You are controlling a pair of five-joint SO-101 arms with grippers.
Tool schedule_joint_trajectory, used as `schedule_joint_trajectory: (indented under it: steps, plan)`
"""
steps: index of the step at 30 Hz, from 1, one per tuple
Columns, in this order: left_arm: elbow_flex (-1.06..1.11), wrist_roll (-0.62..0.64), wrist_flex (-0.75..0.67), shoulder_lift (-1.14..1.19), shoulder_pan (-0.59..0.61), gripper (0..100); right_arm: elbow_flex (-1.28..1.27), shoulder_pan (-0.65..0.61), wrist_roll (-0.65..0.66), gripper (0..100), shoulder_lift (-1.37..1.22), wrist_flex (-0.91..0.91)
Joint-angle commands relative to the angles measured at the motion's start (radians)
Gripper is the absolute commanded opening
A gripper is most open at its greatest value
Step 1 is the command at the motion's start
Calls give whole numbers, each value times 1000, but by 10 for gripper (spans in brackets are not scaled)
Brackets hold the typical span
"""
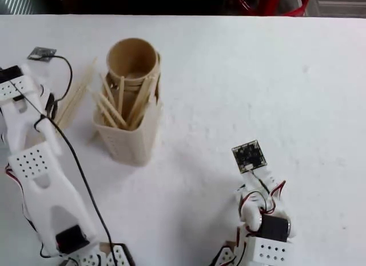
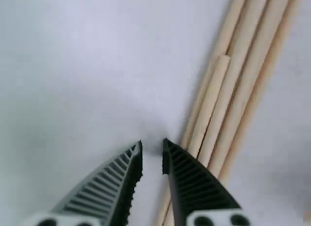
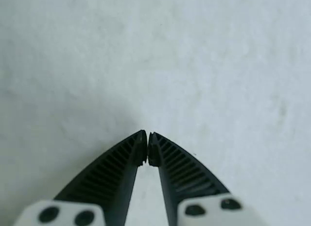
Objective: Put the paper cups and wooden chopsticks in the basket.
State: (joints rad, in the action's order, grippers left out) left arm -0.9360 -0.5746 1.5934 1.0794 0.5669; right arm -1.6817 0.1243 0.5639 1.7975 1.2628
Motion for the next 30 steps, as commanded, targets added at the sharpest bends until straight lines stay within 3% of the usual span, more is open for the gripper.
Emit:
schedule_joint_trajectory:
  steps: [1, 8, 14, 21, 30]
  plan:
    - [-14, -17, 123, 18, -22, 99, -9, 4, 3, 19, 7, -16]
    - [-140, -26, 195, 4, 24, 98, -9, 4, 3, 19, 7, -16]
    - [-71, -63, 195, -260, 48, 98, -9, 4, 3, 19, 7, -16]
    - [278, -97, 180, -739, 27, 101, -9, 4, 3, 19, 7, -16]
    - [918, -278, -155, -1058, -19, 102, -9, 4, 3, 19, 7, -16]
